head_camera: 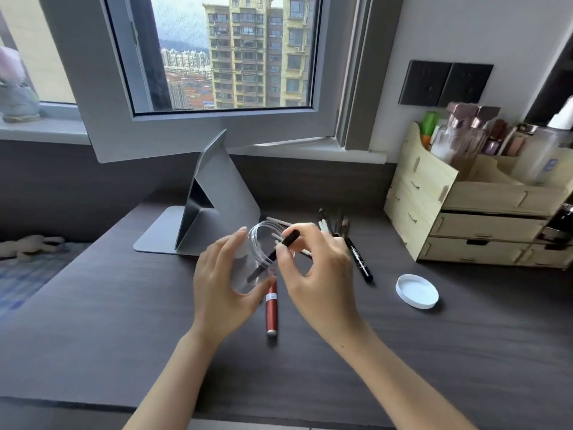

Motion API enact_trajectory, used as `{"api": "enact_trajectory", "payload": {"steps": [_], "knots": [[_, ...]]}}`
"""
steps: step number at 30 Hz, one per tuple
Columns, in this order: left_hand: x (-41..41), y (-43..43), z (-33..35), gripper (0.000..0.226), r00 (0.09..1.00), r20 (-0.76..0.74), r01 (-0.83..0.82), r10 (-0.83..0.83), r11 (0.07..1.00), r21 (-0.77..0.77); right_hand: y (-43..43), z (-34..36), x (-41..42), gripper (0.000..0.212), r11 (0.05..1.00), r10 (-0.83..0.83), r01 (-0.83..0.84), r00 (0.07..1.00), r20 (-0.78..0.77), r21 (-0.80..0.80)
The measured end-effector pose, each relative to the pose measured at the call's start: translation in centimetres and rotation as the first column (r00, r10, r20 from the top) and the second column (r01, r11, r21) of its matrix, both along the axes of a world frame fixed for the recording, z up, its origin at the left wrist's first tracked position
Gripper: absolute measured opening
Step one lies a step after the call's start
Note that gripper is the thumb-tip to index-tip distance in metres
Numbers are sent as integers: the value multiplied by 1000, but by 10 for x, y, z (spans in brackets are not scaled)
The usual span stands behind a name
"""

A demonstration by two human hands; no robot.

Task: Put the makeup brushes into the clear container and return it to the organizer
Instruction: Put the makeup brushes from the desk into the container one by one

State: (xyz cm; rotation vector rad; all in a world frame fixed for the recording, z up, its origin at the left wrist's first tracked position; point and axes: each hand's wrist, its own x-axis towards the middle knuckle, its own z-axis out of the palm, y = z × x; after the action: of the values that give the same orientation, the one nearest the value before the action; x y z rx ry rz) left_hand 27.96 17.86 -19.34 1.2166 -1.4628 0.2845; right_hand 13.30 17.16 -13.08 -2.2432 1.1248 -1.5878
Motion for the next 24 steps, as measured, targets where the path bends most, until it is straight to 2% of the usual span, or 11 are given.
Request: {"api": "enact_trajectory", "payload": {"steps": [4, 7, 8, 10, 12, 13, 15, 17, 19, 22, 24], "knots": [[-1, -2, 0, 71, 999, 37, 3, -3, 1000, 18, -8, -6, -4, 28, 996, -86, 84, 986, -145, -19], [0, -3, -1, 71, 996, 86, 5, -6, 1000, 21, -15, -9, -15, 34, 998, -1, -16, 958, -286, -58], [0, -3, -1, 71, 996, 88, 4, -6, 1000, 27, -18, -8, -20, 37, 995, 91, -98, 953, -289, -11], [0, -3, -1, 72, 997, 77, 1, -4, 999, 41, -28, -4, -33, 38, 972, 218, -204, 967, -129, 116], [0, -2, 0, 71, 998, 63, -5, 2, 999, 43, -53, -7, -47, 36, 985, 27, -32, 999, 29, 170], [0, -2, 1, 71, 999, 49, -5, 3, 999, 45, -72, -10, -54, 33, 968, -139, 138, 990, -10, 210], [0, -1, 2, 71, 1000, 25, -4, 3, 999, 46, -105, -20, -63, 27, 846, -334, 438, 879, -339, 303], [0, -1, 2, 72, 1000, 15, -11, 10, 999, 47, -126, -32, -66, 38, 732, -263, 569, 743, -616, 374], [2, -1, 2, 74, 999, 10, -32, 32, 998, 53, -137, -40, -69, 39, 676, -208, 616, 686, -697, 404], [4, -1, 2, 77, 998, -6, -59, 59, 997, 49, -139, -37, -74, 35, 649, -228, 612, 723, -653, 451], [4, -1, 2, 77, 998, -13, -62, 62, 997, 48, -131, -20, -79, 39, 695, -277, 455, 884, -377, 557]]}}
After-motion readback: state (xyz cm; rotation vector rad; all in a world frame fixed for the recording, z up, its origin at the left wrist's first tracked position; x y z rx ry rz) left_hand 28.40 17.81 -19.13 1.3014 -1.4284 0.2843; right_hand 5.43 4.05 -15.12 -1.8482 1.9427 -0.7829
